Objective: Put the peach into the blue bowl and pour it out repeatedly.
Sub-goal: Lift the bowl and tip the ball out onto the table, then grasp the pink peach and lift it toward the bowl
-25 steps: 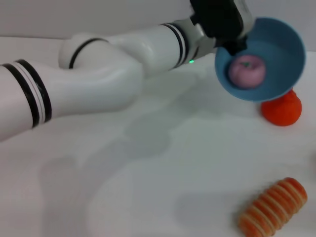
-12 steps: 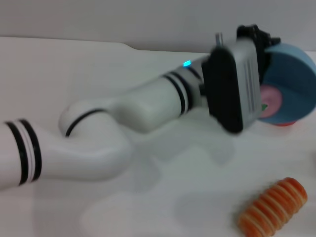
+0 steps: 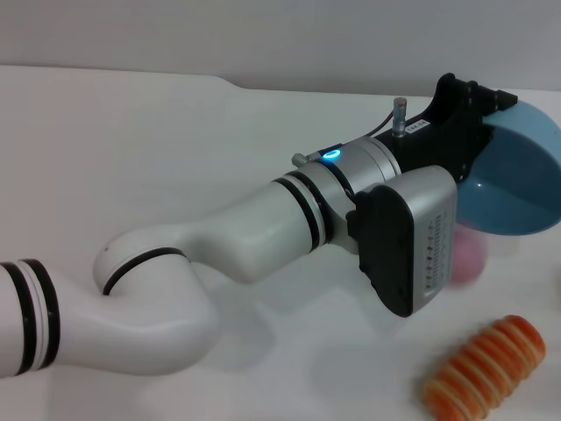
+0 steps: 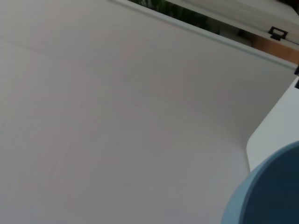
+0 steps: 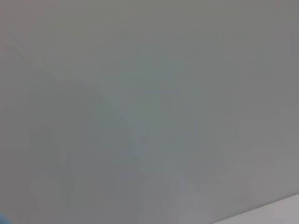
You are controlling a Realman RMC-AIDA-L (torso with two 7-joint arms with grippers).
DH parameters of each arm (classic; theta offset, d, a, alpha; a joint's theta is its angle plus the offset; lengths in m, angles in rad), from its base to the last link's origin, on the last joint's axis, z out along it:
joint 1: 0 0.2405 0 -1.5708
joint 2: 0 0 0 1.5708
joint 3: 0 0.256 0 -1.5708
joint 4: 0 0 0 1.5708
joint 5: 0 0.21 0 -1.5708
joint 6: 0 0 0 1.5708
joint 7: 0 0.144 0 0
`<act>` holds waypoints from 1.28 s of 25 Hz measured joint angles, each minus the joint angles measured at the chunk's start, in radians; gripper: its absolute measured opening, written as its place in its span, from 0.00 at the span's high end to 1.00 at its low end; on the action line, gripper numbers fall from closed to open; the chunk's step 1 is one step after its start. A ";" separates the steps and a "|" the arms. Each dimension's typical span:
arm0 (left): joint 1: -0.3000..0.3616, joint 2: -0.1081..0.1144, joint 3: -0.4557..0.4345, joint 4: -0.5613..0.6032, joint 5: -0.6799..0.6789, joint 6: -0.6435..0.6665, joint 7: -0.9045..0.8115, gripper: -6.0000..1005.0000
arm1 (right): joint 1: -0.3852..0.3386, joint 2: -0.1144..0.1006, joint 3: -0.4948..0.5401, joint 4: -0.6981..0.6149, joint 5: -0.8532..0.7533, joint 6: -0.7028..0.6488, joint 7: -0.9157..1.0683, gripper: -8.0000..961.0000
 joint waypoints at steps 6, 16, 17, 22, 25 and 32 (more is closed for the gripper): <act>0.005 0.000 -0.023 0.007 -0.084 0.010 -0.037 1.00 | -0.001 0.000 0.002 0.000 0.005 -0.006 0.048 0.22; -0.025 0.005 -0.383 0.025 -0.476 0.308 -0.247 1.00 | 0.074 -0.009 -0.204 -0.353 -0.351 -0.114 0.762 0.22; -0.052 0.006 -0.460 0.007 -0.503 0.437 -0.266 1.00 | 0.098 -0.009 -0.231 -0.383 -0.397 -0.119 0.825 0.22; -0.155 0.008 -0.645 -0.098 -0.550 0.811 -0.360 1.00 | 0.220 -0.009 -0.364 -0.430 -0.525 -0.114 1.011 0.23; -0.161 0.009 -0.647 -0.123 -0.548 0.849 -0.376 1.00 | 0.295 -0.009 -0.473 -0.416 -0.570 -0.096 1.100 0.23; -0.139 0.010 -0.645 -0.142 -0.549 0.843 -0.377 1.00 | 0.407 -0.007 -0.693 -0.292 -0.614 0.012 1.153 0.22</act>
